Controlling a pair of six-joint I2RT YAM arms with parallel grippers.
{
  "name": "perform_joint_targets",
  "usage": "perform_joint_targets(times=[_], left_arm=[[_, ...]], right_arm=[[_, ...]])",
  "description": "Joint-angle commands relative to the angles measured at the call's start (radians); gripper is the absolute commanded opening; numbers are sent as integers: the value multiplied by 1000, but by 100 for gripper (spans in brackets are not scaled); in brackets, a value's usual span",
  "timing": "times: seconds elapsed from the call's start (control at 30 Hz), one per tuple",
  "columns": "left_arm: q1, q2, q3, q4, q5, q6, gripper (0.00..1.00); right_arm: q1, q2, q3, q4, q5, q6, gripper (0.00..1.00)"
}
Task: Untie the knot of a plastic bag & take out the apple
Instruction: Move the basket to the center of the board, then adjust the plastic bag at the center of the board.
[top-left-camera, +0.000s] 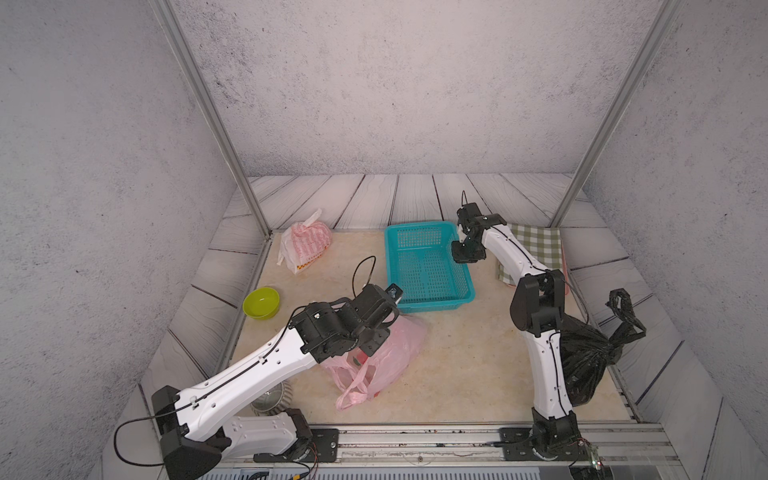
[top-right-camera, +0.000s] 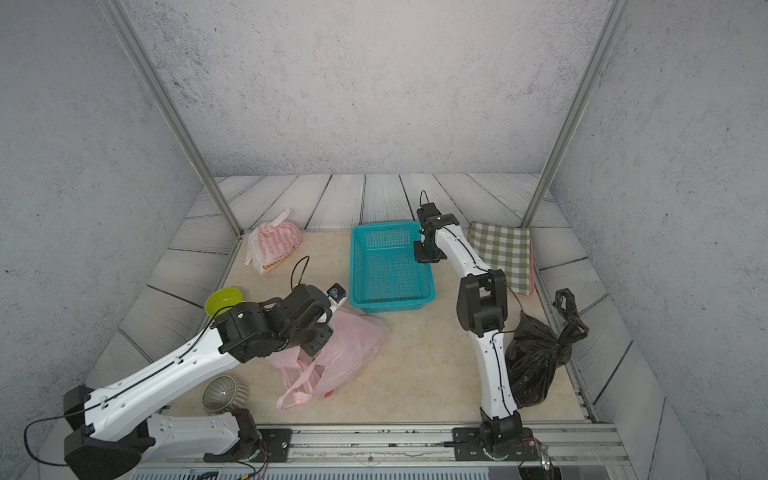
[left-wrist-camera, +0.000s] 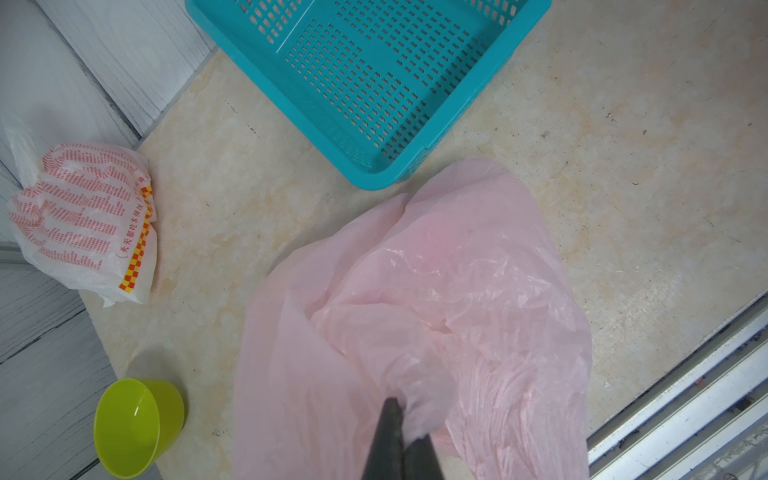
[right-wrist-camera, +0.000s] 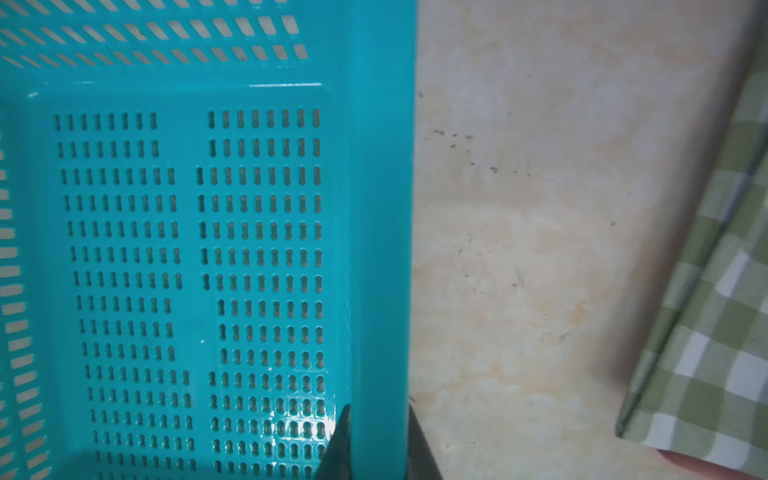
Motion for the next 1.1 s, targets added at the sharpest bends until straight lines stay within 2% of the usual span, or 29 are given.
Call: perform_joint_targets(times=[0.0, 0.23, 0.53, 0.73, 0.87, 0.97, 1.07], left_arm=[[9, 6, -5, 1, 4, 8, 0], [10, 13, -3, -2, 7, 9, 0], [10, 33, 19, -6, 17, 10, 0], [19, 72, 84, -7, 63, 21, 0], [42, 126, 185, -7, 136, 29, 0], [63, 178, 296, -28, 199, 32, 0], [73, 236, 418, -64, 179, 58, 0]], right_arm=[[-58, -36, 36, -32, 135, 6, 14], [-167, -90, -53, 24, 116, 32, 13], [-203, -65, 3, -13, 100, -9, 18], [-205, -50, 26, -18, 45, -26, 34], [-208, -35, 94, -56, 40, -29, 69], [-203, -82, 117, -79, 55, -24, 76], [-192, -203, 55, -57, 50, -20, 76]])
